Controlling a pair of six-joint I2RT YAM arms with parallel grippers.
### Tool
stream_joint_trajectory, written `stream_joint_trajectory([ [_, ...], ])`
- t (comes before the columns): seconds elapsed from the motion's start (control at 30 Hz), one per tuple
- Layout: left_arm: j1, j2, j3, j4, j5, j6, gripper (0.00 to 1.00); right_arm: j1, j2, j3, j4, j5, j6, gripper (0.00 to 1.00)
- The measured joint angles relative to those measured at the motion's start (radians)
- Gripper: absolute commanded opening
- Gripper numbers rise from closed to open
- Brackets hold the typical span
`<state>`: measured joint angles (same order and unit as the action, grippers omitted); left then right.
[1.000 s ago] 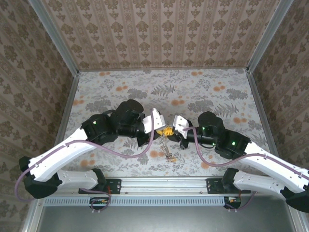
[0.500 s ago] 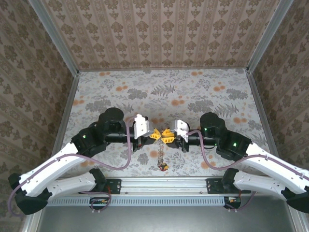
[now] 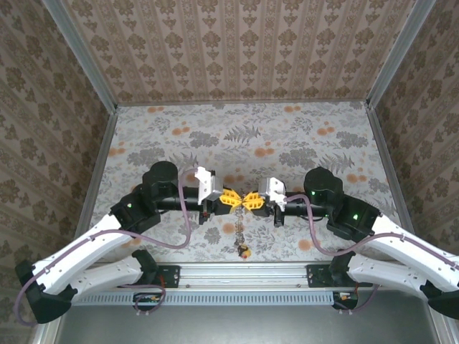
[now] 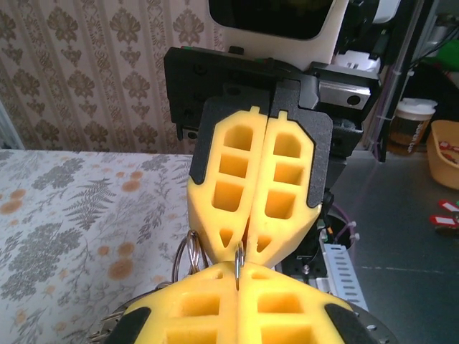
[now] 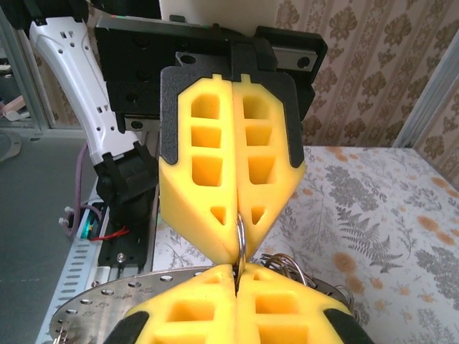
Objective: Put the keys on the keyring
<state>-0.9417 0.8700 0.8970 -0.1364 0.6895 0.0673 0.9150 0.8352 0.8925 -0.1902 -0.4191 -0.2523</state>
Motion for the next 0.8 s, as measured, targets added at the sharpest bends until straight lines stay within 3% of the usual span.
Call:
stream_joint_trajectory([
  [0.07,-0.001,0.004,0.008,-0.003,0.003,0.0,0.01,0.0,-0.015,-0.011,0.015,0.0,0.0,0.0],
  [0.2,-0.027,0.063,0.129,-0.175,-0.071,0.039,0.24,0.0,-0.029,-0.024,0.023,0.023,-0.003,0.0],
  [0.3,-0.047,0.113,0.233,-0.312,-0.162,0.084,0.27,0.0,-0.028,-0.024,0.023,0.059,-0.004,0.0],
  [0.5,-0.094,0.201,0.343,-0.51,-0.328,0.132,0.24,0.0,0.015,-0.018,-0.023,0.149,-0.007,0.0],
  [0.73,-0.119,0.254,0.373,-0.584,-0.396,0.163,0.0,0.0,0.031,-0.015,-0.076,0.177,-0.01,0.0],
  [0.8,-0.119,0.257,0.374,-0.586,-0.399,0.17,0.0,0.0,0.035,-0.012,-0.08,0.179,-0.011,0.0],
])
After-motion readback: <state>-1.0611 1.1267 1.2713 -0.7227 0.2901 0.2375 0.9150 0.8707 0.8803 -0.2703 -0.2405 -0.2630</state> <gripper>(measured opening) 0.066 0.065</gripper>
